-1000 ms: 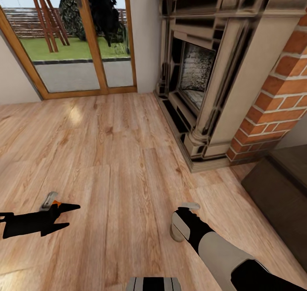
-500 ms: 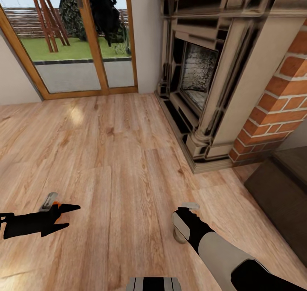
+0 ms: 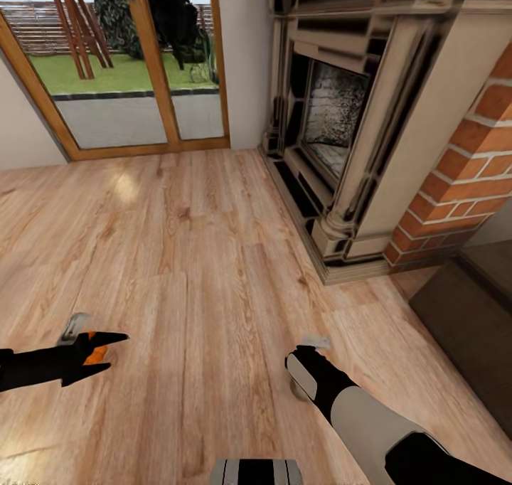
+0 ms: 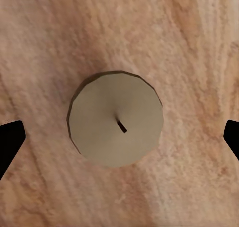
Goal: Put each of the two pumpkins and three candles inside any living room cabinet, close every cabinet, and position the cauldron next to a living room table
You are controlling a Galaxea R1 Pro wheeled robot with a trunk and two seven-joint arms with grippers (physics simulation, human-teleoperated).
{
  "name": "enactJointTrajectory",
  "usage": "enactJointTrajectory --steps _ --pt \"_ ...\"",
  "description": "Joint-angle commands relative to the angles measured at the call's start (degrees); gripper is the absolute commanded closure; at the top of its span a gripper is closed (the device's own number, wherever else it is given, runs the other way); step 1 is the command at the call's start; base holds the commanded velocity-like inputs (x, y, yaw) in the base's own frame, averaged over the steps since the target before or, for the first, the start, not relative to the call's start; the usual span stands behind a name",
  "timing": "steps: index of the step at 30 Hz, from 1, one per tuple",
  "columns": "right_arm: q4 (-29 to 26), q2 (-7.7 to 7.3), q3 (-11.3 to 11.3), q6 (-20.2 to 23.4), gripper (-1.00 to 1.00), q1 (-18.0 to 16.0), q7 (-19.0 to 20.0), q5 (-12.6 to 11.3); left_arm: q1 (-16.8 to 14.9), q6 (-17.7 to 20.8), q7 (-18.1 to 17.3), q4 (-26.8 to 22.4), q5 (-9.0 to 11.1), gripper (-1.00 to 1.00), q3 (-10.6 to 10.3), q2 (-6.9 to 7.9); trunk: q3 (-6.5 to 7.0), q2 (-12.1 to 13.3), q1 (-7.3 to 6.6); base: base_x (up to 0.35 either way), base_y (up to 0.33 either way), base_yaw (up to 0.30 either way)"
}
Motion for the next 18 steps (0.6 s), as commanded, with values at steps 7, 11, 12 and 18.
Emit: enactJointTrajectory --steps 7,11,12,18 --pt "-0.04 0.00 0.24 0.34 -1.00 -0.04 -0.34 -0.08 1.60 0.07 -10.26 -1.02 1.27 -1.00 0.19 4.41 -1.60 -0.12 0.17 0.000 0.000 0.000" --pt "-0.04 0.00 0.24 0.34 -1.00 -0.02 -0.34 -0.08 4.04 0.07 -23.61 -1.07 0.60 -1.00 0.26 5.85 -2.49 -0.17 0.27 0.000 0.000 0.000" --pt "-0.04 0.00 0.24 0.34 -1.00 -0.03 -0.34 -0.08 4.22 0.07 -24.72 -1.06 0.53 -1.00 0.28 5.95 -2.71 -0.18 0.30 0.000 0.000 0.000" --pt "-0.04 0.00 0.27 -0.22 -1.00 0.00 -0.29 -0.10 4.51 0.07 -26.64 -1.06 0.42 -1.00 0.24 6.09 -4.04 -0.26 0.45 0.000 0.000 0.000"
